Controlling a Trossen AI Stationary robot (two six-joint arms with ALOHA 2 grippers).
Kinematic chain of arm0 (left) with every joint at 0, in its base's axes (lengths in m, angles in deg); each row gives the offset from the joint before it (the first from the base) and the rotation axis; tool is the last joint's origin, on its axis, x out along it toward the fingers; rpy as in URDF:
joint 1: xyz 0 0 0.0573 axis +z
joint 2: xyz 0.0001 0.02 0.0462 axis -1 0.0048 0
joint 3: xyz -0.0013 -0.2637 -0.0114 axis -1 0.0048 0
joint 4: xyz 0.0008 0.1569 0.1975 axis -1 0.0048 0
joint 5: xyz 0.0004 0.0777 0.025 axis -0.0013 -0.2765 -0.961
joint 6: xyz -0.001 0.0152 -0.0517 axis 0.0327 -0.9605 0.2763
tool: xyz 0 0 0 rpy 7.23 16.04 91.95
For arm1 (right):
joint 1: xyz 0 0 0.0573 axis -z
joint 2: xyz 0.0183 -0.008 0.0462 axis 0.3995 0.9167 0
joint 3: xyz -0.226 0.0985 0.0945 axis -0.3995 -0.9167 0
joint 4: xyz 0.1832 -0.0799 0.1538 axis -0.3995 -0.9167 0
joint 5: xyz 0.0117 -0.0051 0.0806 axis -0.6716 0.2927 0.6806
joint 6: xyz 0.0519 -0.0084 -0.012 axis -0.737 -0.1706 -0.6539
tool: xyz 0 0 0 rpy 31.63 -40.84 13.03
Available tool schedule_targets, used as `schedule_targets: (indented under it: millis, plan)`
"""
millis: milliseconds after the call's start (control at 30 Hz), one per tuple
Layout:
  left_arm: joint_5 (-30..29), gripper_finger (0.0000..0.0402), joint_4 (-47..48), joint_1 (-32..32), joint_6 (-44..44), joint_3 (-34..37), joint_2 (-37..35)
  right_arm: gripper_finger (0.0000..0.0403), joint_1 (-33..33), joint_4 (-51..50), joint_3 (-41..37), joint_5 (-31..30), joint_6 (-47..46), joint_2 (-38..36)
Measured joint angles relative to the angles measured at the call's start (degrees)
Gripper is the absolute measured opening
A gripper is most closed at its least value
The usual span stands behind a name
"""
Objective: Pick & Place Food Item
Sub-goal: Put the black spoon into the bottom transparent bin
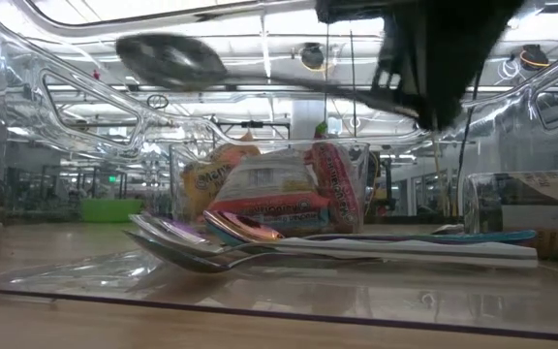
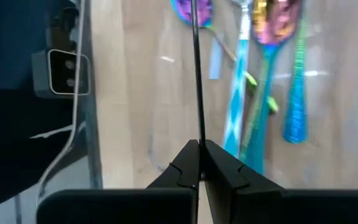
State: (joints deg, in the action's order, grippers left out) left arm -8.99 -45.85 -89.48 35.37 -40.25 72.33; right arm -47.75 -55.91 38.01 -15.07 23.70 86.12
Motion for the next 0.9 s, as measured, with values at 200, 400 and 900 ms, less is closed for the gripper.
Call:
schedule_targets:
  millis: [200,400,900]
  plan:
    - [0.0,0.0166,0.0,0.0,-0.1,0.0,0.0,0.0000,-0.2,-0.7,0.0,0.2,-1.2,2.0]
    - [0.0,0.0166,0.0,0.0,0.0,0.0,0.0,0.0000,-0.3,-0.6,0.0,0.1,-1.5,2.6]
    - [0.0,0.0166,1.4,0.0,1.4,0.0,3.8,0.0007,0.4,2.0,0.0,0.3,-1.6,2.6]
